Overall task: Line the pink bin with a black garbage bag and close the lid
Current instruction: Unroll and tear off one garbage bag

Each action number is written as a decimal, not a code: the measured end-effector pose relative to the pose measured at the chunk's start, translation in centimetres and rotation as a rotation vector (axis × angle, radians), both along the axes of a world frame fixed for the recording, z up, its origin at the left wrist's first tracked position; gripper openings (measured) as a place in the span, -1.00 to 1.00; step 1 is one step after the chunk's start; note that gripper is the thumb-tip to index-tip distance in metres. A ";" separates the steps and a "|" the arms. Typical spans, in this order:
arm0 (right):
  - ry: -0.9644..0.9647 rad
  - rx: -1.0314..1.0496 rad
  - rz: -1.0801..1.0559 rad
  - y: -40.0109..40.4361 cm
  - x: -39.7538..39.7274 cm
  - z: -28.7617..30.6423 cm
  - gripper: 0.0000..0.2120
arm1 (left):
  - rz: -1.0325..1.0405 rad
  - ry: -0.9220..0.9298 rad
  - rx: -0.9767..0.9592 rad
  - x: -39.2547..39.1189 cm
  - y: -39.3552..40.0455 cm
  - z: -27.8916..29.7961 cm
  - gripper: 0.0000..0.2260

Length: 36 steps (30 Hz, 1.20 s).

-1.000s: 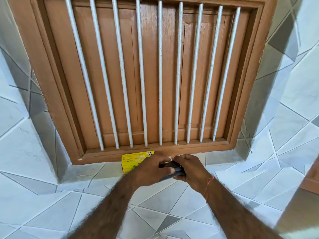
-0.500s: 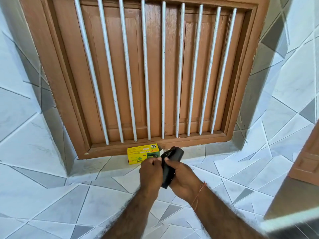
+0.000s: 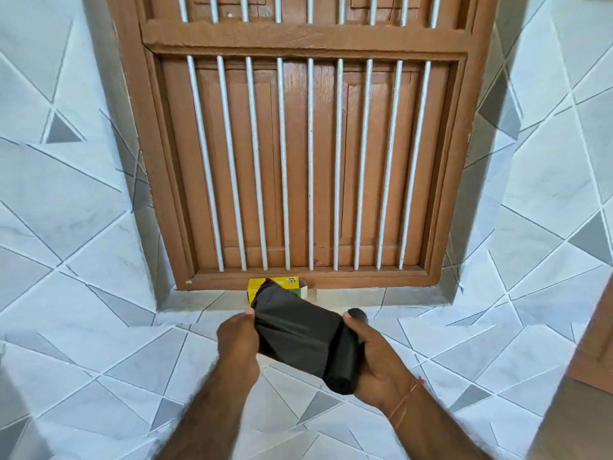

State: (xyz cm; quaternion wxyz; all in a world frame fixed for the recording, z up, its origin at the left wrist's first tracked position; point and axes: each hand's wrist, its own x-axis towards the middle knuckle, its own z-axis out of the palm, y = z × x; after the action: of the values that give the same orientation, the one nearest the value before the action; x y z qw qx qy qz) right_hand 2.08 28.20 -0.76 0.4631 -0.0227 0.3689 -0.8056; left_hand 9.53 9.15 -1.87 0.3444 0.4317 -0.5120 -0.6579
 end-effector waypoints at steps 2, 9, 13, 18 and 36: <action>-0.008 0.038 0.028 1.8 0.4 -0.8 -0.49 | 0.036 -0.003 0.037 1.8 0.0 -0.9 -0.80; -0.009 0.135 0.078 6.1 3.4 -2.3 -0.47 | 0.308 -0.137 0.196 10.5 -0.9 -3.1 -0.70; 0.037 0.174 0.049 7.4 5.6 -1.6 -0.61 | 0.380 -0.067 0.241 15.8 -1.9 -4.0 -0.67; 0.090 0.201 0.074 7.9 8.8 -0.6 -0.67 | 0.387 -0.345 0.062 21.7 -3.8 -4.8 -0.69; 0.362 0.239 0.244 7.5 19.1 2.6 -0.60 | -1.102 -0.023 -0.131 21.2 8.2 0.3 -0.46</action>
State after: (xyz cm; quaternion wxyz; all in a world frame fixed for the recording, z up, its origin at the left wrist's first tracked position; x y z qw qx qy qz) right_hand 21.16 35.70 1.80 0.4824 -0.1561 0.5332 -0.6772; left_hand 30.74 17.40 -1.57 -0.0302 0.0851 -0.7056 -0.7028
